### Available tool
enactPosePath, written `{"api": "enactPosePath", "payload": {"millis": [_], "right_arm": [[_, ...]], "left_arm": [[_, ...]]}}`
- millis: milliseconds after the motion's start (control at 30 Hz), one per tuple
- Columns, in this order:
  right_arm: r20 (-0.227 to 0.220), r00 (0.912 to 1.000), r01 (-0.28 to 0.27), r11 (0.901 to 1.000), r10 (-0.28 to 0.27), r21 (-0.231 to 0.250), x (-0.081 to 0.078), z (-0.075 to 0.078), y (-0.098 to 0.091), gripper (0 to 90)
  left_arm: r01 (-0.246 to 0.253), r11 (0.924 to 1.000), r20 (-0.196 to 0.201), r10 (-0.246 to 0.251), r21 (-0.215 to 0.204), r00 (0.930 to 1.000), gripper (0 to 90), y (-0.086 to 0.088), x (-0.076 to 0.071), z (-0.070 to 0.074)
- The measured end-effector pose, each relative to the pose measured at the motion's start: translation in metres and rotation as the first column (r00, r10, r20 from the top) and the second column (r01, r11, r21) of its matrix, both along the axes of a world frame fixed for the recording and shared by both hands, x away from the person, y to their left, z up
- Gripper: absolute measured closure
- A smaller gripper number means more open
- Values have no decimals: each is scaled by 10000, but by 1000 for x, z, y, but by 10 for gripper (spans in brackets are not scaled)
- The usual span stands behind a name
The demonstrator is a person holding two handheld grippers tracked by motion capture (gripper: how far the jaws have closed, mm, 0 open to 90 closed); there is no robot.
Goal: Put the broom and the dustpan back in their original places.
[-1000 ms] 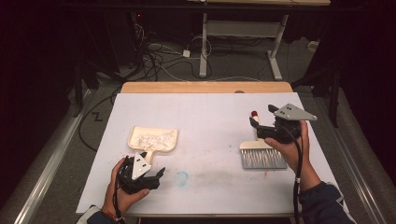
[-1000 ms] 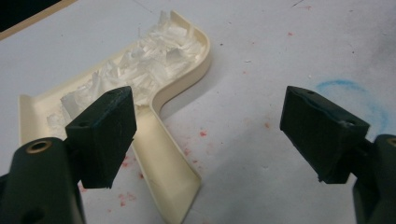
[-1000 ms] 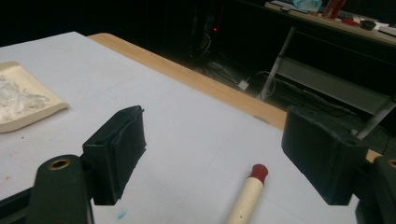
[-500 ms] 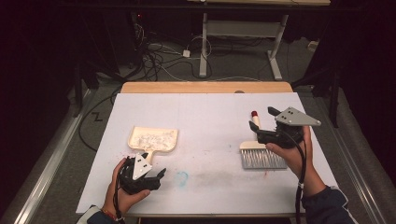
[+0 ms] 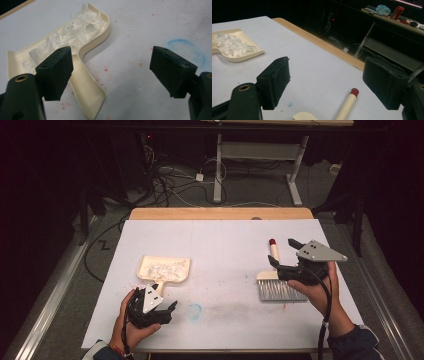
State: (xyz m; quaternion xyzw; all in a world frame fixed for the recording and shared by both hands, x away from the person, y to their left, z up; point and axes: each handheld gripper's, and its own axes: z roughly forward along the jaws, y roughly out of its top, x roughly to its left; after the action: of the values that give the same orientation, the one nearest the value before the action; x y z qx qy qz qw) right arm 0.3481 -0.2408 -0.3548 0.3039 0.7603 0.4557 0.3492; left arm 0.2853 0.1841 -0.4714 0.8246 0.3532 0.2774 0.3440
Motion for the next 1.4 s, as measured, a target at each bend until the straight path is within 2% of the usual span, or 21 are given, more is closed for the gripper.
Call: {"api": "enactPosePath", "payload": {"millis": [433, 600, 800, 833, 900, 933, 1000, 1033, 1400], "right_arm": [[96, 9996, -269, 9996, 270, -85, -16, 1, -8, 215], [117, 9994, -330, 9992, 333, -223, -21, 0, -11, 215], [158, 9989, -439, 9986, 444, -306, -27, -3, -16, 214], [145, 9989, -445, 9985, 449, -310, -27, -3, -16, 214], [131, 9988, -473, 9982, 478, -359, -29, -4, -18, 214], [143, 9988, -465, 9982, 471, -387, -30, -5, -18, 214], [124, 9985, -537, 9979, 541, -355, -32, -6, -20, 213], [128, 9984, -539, 9978, 544, -382, -33, -6, -21, 213], [215, 9982, -554, 9971, 566, -528, -41, -14, -31, 211]], "left_arm": [[64, 10000, -25, -64, 51, 10000, 184, -1, 1, -1], [115, 9998, -23, -114, 130, 9999, 185, -1, 0, -1], [215, 9998, -18, -215, 19, 9998, 183, -2, 0, -1], [284, 9996, 107, -285, 88, 9995, 183, -1, 1, -1], [342, 9994, -19, -342, 36, 9994, 179, -1, -1, -1], [383, 9992, 122, -384, 118, 9992, 178, -1, 0, -1], [367, 9993, -20, -366, 67, 9993, 178, -2, 0, -1], [405, 9991, 93, -406, 130, 9991, 178, -1, 0, -1], [443, 9987, 126, -446, 255, 9989, 178, -3, 0, -1]]}}
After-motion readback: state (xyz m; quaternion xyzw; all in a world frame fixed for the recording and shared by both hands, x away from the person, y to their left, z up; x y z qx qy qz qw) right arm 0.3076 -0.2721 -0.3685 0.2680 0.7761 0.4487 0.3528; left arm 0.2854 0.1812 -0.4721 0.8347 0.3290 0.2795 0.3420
